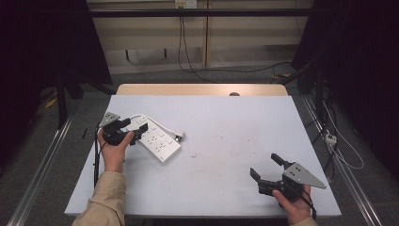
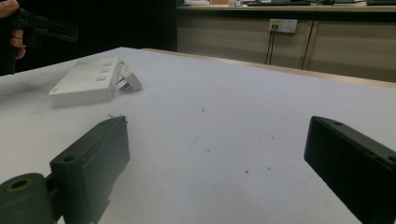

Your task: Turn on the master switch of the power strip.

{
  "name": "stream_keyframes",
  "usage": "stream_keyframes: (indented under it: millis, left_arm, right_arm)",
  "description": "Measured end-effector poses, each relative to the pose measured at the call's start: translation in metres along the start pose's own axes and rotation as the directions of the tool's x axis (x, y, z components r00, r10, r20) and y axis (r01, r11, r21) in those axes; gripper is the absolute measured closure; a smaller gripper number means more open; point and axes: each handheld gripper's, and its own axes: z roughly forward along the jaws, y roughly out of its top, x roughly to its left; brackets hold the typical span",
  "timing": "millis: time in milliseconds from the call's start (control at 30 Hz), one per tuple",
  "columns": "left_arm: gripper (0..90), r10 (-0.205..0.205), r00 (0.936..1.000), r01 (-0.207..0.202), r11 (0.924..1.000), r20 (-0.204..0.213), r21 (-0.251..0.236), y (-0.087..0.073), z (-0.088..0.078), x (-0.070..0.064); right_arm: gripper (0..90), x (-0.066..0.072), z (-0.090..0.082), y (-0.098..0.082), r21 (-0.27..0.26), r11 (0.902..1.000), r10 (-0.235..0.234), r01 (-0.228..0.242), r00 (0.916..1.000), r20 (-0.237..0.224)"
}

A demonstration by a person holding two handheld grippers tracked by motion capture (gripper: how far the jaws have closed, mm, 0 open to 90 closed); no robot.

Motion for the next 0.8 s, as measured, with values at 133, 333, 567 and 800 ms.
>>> stream_keyframes:
  millis: [133,333,567,800]
  left_arm:
    - [15.3,0.016,0.9999,-0.016,0.9998,0.003,0.015,0.0033,0.0012,-0.0008]
    - [20.9,0.013,0.9999,-0.013,0.9999,0.000,0.009,0.0098,0.0016,-0.0018]
    - [27.2,0.020,0.9998,-0.020,0.9997,-0.009,0.014,0.0100,0.0030,0.0006]
    - [33.0,0.020,0.9996,-0.019,0.9996,-0.018,0.019,0.0094,0.0037,0.0021]
  right_arm:
    - [6.5,-0.0001,-0.0001,0.0000,-0.002,1.0000,0.001,-0.001,1.0000,-0.001]
    - [6.5,-0.0001,-0.0003,0.0000,-0.002,1.0000,0.002,-0.002,1.0000,-0.001]
    - [6.5,-0.0004,-0.0005,-0.0002,-0.001,1.0000,0.003,-0.003,1.0000,-0.003]
    - [6.6,0.0000,-0.0005,0.0001,-0.003,1.0000,0.004,-0.004,1.0000,-0.003]
